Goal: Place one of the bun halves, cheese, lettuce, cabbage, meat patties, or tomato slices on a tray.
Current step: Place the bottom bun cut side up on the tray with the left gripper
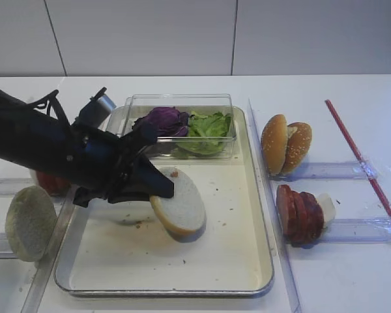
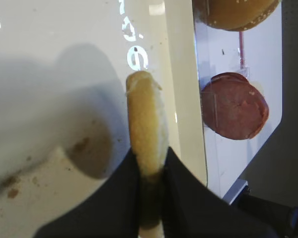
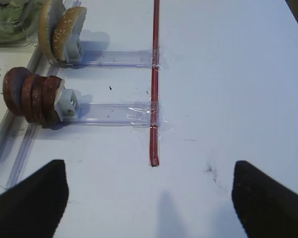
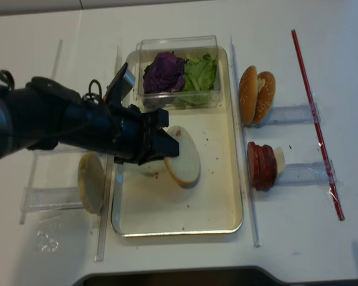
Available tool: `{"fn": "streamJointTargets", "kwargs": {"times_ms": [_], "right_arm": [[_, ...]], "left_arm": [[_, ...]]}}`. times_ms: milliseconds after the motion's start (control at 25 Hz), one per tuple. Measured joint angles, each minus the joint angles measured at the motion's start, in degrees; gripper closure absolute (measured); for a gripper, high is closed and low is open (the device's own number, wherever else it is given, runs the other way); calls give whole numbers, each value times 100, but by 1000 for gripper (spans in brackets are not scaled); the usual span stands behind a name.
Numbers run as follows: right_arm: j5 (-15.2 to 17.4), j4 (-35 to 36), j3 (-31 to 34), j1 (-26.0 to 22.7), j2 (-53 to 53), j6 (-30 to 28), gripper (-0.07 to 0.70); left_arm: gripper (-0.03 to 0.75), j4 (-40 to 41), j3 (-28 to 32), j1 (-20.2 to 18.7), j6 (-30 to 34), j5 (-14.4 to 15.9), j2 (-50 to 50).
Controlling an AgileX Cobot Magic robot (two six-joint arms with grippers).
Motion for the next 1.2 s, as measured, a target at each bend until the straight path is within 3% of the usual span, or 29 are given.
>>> {"fn": "streamJointTargets", "kwargs": {"times_ms": [680,1000,1200], "right_arm": [[0,-36,0,0,0,0,-57],[0,-40,0,0,0,38,-57],[0,-40,0,0,0,38,-57]], "left_arm": [[617,47,0,0,327,15,187],[354,309,0,0,381,7,187],[320,357,0,0,387,-54,187]]}}
